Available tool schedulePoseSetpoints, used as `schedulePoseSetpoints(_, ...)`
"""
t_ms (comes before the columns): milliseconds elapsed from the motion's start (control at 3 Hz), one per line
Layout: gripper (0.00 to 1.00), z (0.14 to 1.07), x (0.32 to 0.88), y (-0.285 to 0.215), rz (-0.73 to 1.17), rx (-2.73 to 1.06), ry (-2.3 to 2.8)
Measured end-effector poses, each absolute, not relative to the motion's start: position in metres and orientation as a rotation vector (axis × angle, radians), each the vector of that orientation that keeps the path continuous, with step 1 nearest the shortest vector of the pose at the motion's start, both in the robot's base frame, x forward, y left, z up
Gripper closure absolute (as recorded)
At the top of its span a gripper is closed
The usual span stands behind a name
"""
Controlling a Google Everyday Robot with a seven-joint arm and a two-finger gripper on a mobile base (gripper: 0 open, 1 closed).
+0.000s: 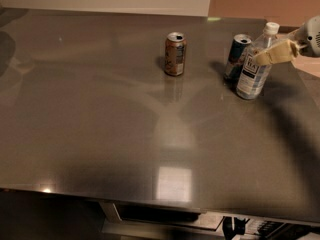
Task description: Move blue plastic bottle near redbull can
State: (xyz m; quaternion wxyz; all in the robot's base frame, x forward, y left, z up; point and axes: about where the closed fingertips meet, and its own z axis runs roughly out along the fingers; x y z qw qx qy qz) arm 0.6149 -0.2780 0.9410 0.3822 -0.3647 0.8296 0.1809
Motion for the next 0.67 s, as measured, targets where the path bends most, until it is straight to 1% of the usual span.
schedulePoseSetpoints(667,0.12,0.9371,0.6165,-0.2814,0.443,-0.944,2.090)
